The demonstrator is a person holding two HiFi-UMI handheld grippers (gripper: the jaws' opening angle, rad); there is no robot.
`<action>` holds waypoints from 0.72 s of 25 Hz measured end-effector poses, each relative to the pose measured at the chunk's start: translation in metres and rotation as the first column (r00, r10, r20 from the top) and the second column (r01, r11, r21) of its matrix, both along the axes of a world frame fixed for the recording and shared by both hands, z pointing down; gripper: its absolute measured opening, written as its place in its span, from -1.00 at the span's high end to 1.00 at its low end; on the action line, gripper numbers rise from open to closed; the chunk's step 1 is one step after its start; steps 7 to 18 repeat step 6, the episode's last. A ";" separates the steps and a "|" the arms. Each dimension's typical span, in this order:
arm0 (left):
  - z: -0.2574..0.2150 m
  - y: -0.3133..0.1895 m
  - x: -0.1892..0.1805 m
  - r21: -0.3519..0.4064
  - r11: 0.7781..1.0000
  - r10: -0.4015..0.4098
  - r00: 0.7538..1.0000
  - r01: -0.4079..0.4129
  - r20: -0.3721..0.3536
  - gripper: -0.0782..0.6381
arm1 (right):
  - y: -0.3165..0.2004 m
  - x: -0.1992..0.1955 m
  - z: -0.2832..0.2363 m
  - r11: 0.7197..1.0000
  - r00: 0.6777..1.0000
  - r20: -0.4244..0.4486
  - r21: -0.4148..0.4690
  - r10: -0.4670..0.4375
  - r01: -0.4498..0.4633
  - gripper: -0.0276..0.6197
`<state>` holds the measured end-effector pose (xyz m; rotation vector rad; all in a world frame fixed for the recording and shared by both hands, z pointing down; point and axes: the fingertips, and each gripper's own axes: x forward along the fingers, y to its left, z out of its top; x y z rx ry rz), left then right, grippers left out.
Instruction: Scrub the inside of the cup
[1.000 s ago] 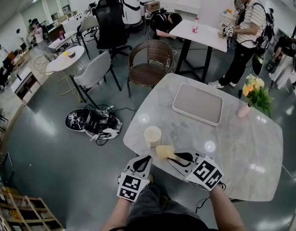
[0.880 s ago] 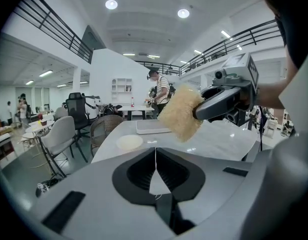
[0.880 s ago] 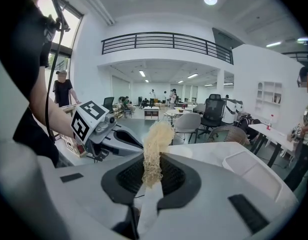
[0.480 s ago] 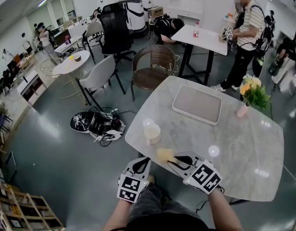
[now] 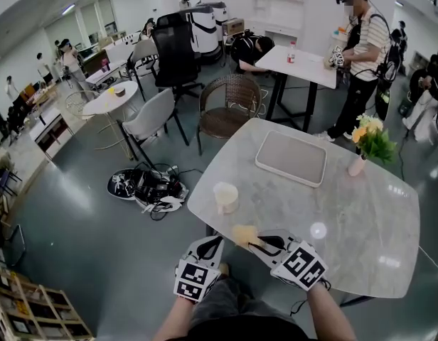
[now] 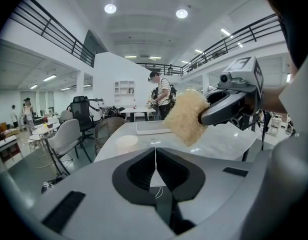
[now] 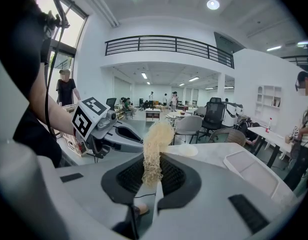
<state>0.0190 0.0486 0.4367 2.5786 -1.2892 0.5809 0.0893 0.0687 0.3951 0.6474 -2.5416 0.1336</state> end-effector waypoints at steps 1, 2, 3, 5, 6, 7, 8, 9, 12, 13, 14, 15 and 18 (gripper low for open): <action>-0.001 0.002 0.000 -0.001 1.000 -0.001 1.000 0.001 -0.001 0.73 | 0.002 0.001 0.000 1.000 1.000 -0.001 0.000 0.001 -0.001 0.72; -0.002 0.004 0.000 -0.003 1.000 -0.001 1.000 0.001 -0.002 0.73 | 0.004 0.001 -0.001 1.000 1.000 -0.001 -0.001 0.002 -0.002 0.72; -0.003 0.006 0.000 -0.004 1.000 0.000 1.000 0.000 -0.003 0.73 | 0.006 0.001 -0.002 1.000 1.000 -0.001 -0.002 0.004 -0.004 0.72; -0.005 0.010 0.000 -0.003 1.000 0.003 1.000 -0.003 -0.003 0.73 | 0.011 0.002 -0.003 1.000 1.000 -0.001 -0.005 0.008 -0.008 0.72; -0.006 0.013 -0.001 -0.003 1.000 0.004 1.000 -0.004 -0.002 0.73 | 0.013 0.002 -0.003 1.000 1.000 -0.001 -0.006 0.010 -0.010 0.72; -0.006 0.013 -0.001 -0.003 1.000 0.004 1.000 -0.004 -0.002 0.73 | 0.013 0.002 -0.003 1.000 1.000 -0.001 -0.006 0.010 -0.010 0.72; -0.006 0.013 -0.001 -0.003 1.000 0.004 1.000 -0.004 -0.002 0.73 | 0.013 0.002 -0.003 1.000 1.000 -0.001 -0.006 0.010 -0.010 0.72; -0.006 0.013 -0.001 -0.003 1.000 0.004 1.000 -0.004 -0.002 0.73 | 0.013 0.002 -0.003 1.000 1.000 -0.001 -0.006 0.010 -0.010 0.72; -0.006 0.013 -0.001 -0.003 1.000 0.004 1.000 -0.004 -0.002 0.73 | 0.013 0.002 -0.003 1.000 1.000 -0.001 -0.006 0.010 -0.010 0.72; -0.006 0.013 -0.001 -0.003 1.000 0.004 1.000 -0.004 -0.002 0.73 | 0.013 0.002 -0.003 1.000 1.000 -0.001 -0.006 0.010 -0.010 0.72; -0.006 0.013 -0.001 -0.003 1.000 0.004 1.000 -0.004 -0.002 0.73 | 0.013 0.002 -0.003 1.000 1.000 -0.001 -0.006 0.010 -0.010 0.72; -0.006 0.013 -0.001 -0.003 1.000 0.004 1.000 -0.004 -0.002 0.73 | 0.013 0.002 -0.003 1.000 1.000 -0.001 -0.006 0.010 -0.010 0.72; -0.006 0.013 -0.001 -0.003 1.000 0.004 1.000 -0.004 -0.002 0.73 | 0.013 0.002 -0.003 1.000 1.000 -0.001 -0.006 0.010 -0.010 0.72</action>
